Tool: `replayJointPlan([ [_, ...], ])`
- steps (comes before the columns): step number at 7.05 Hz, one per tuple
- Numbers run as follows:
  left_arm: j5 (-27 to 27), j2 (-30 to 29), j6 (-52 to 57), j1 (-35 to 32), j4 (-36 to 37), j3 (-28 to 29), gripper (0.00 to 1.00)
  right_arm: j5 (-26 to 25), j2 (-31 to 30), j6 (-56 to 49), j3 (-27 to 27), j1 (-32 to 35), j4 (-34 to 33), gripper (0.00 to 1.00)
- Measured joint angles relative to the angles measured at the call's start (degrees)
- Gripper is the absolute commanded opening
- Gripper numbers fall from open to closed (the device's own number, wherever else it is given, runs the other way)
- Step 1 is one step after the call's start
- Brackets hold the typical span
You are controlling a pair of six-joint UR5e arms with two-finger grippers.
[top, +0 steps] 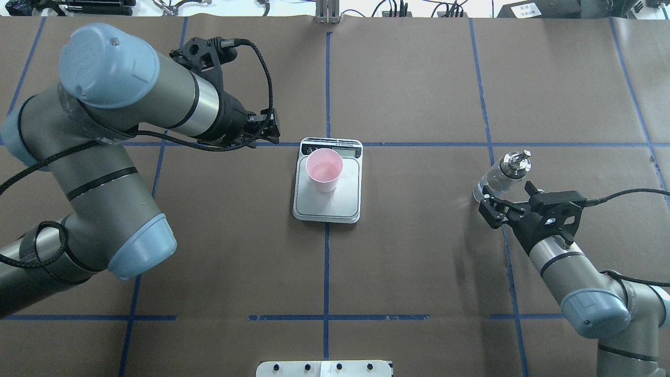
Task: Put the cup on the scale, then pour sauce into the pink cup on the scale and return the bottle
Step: 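Close the right gripper around the glass sauce bottle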
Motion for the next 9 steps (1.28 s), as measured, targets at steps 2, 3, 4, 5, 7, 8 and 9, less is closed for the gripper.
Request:
replayJointPlan([
  [2, 0.0, 0.0, 0.0, 0.0, 0.0, 0.0, 0.5, 0.8, 1.0, -0.3, -1.4, 1.0, 0.0, 0.99],
  [3, 0.0, 0.0, 0.0, 0.0, 0.0, 0.0, 0.5, 1.2, 1.6, -0.4, -1.9, 1.4, 0.0, 0.99],
  [4, 0.0, 0.0, 0.0, 0.0, 0.0, 0.0, 0.5, 1.5, 2.5, -0.6, -2.6, 1.8, 0.0, 0.99],
  [5, 0.1, 0.0, -0.1, -0.1, 0.0, 0.0, 0.5, 1.7, 3.2, -0.7, -3.1, 2.1, 0.0, 0.99],
  [7, 0.1, 0.3, -0.1, 0.0, 0.0, 0.0, 0.5, 2.2, 3.7, -0.7, -3.6, 2.7, 0.0, 0.98],
  [8, 0.1, 0.6, -0.1, 0.0, 0.0, 0.0, 0.5, 2.2, 4.0, -0.8, -3.9, 3.0, 0.0, 0.97],
  [9, 0.1, 0.7, 0.0, 0.0, 0.0, -0.1, 0.5, 2.3, 4.2, -0.8, -4.0, 3.2, 0.1, 0.97],
])
